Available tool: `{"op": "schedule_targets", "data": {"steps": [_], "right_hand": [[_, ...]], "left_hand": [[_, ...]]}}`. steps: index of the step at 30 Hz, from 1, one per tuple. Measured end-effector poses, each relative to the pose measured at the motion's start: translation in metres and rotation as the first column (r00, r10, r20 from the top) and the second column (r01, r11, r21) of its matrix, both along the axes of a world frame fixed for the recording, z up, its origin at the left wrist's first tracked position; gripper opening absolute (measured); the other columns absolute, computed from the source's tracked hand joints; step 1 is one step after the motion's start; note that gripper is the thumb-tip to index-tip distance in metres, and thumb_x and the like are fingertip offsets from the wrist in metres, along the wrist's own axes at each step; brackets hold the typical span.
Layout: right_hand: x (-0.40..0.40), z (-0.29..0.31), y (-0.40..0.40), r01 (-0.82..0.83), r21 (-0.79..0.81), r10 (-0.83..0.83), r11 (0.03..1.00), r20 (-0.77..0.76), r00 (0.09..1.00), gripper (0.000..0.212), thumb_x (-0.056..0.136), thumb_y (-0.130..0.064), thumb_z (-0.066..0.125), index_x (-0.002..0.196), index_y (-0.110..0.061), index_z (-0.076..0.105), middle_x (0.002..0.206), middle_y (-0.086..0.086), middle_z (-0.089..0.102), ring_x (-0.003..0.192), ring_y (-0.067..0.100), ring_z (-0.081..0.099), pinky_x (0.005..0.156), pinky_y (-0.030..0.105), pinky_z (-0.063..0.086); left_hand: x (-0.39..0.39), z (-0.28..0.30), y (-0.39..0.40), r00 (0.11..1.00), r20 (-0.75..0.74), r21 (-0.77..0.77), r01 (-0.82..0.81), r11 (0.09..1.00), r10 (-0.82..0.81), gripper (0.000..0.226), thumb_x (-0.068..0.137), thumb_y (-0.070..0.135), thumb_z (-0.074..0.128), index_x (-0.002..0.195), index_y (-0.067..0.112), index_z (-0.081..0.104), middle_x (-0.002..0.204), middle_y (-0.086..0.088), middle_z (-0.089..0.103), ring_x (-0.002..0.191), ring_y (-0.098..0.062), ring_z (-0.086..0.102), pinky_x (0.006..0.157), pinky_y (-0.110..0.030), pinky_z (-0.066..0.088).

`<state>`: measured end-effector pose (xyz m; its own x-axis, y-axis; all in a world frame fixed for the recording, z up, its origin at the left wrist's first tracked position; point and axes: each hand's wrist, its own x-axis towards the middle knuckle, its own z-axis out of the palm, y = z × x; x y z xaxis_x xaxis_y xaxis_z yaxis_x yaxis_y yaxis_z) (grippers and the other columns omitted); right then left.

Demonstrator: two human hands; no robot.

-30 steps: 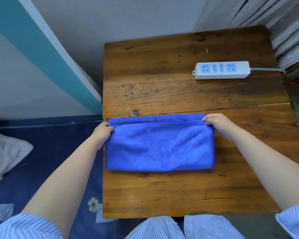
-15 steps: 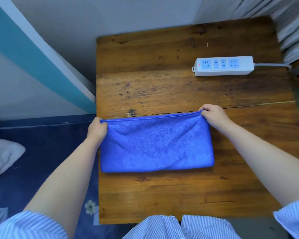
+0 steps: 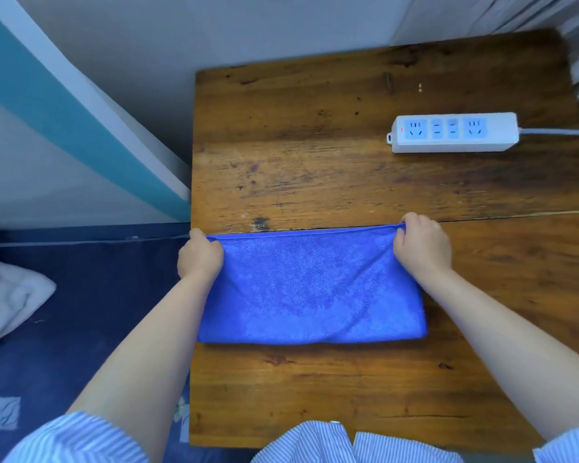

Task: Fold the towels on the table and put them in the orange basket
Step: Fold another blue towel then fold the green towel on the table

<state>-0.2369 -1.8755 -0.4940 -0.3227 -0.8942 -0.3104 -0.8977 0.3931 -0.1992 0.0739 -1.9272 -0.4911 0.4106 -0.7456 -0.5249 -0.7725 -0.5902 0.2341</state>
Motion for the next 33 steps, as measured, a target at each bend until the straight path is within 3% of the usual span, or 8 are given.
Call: {"op": "schedule_targets", "data": {"steps": [3,6,9,11,14,18,28,33], "right_hand": [[0.01,0.008,0.008,-0.001,-0.163,-0.004,0.987,-0.027,1.0,0.035,0.082,-0.004,0.052,0.116,0.002,0.052,0.124,0.024,0.051,0.117,0.039,0.044,0.095,0.047,0.032],[0.05,0.016,0.018,-0.264,-0.344,0.262,0.901,-0.052,0.964,0.035,0.067,0.002,0.058,0.101,0.003,0.064,0.117,0.024,0.06,0.113,0.043,0.055,0.094,0.061,0.037],[0.094,0.008,0.025,-0.506,-0.266,0.517,0.821,-0.031,0.855,0.033,0.065,-0.006,0.059,0.096,-0.002,0.069,0.112,0.018,0.066,0.106,0.039,0.06,0.084,0.064,0.042],[0.109,-0.007,0.027,-0.554,-0.142,0.563,0.82,0.037,0.825,0.039,0.08,-0.012,0.053,0.118,-0.007,0.06,0.132,0.013,0.054,0.124,0.035,0.048,0.1,0.06,0.032],[0.109,-0.032,0.027,-0.539,-0.101,0.547,0.836,0.082,0.833,0.048,0.094,-0.027,0.039,0.14,-0.015,0.032,0.151,0.003,0.025,0.141,0.027,0.018,0.115,0.047,0.005],[0.095,-0.042,0.015,-0.433,-0.11,0.432,0.895,-0.033,0.901,0.052,0.096,-0.035,0.032,0.144,-0.022,0.019,0.155,-0.003,0.014,0.144,0.02,0.008,0.112,0.036,-0.007],[0.053,-0.022,0.033,-0.049,-0.082,0.044,0.995,-0.06,0.997,0.053,0.096,-0.026,0.033,0.144,-0.008,0.017,0.155,0.015,0.003,0.143,0.03,-0.003,0.115,0.041,-0.003],[0.135,-0.01,0.077,-0.224,-0.194,0.24,0.955,0.065,0.969,0.054,0.089,-0.023,0.035,0.138,-0.001,0.032,0.15,0.021,0.02,0.14,0.04,0.013,0.114,0.049,0.008]], "left_hand": [[-0.011,0.006,0.011,0.975,0.197,-0.162,0.131,0.978,-0.098,0.033,0.086,0.004,0.044,0.118,-0.001,0.045,0.124,-0.02,0.048,0.117,-0.036,0.04,0.091,-0.043,0.037],[-0.033,0.004,0.034,0.903,0.18,-0.33,0.429,0.841,-0.39,0.036,0.083,-0.003,0.046,0.118,-0.005,0.052,0.13,-0.022,0.048,0.123,-0.036,0.041,0.102,-0.04,0.03],[-0.059,-0.007,0.061,0.753,0.11,-0.425,0.626,0.654,-0.649,0.031,0.075,-0.008,0.053,0.104,-0.011,0.062,0.116,-0.027,0.06,0.112,-0.045,0.055,0.094,-0.051,0.044],[-0.066,-0.017,0.07,0.657,0.109,-0.338,0.73,0.594,-0.746,0.036,0.082,0.004,0.053,0.116,-0.005,0.058,0.127,-0.023,0.055,0.121,-0.041,0.049,0.1,-0.051,0.039],[-0.057,-0.043,0.07,0.655,0.114,-0.241,0.748,0.618,-0.747,0.054,0.094,0.03,0.041,0.143,0.011,0.027,0.153,-0.005,0.02,0.144,-0.022,0.012,0.115,-0.036,0.004],[-0.039,-0.053,0.051,0.654,0.208,-0.251,0.754,0.607,-0.727,0.06,0.093,0.042,0.039,0.145,0.019,0.021,0.155,0.001,0.015,0.144,-0.019,0.008,0.112,-0.034,-0.002],[0.016,-0.046,0.049,0.721,0.302,-0.177,0.686,0.706,-0.624,0.063,0.096,0.04,0.03,0.147,0.009,0.008,0.156,-0.007,0.003,0.145,-0.021,-0.002,0.116,-0.039,-0.003],[-0.028,-0.037,0.103,0.729,0.182,-0.283,0.682,0.675,-0.66,0.06,0.096,0.031,0.033,0.146,0.006,0.012,0.156,-0.01,0.005,0.145,-0.023,0.001,0.115,-0.039,0.0]]}}
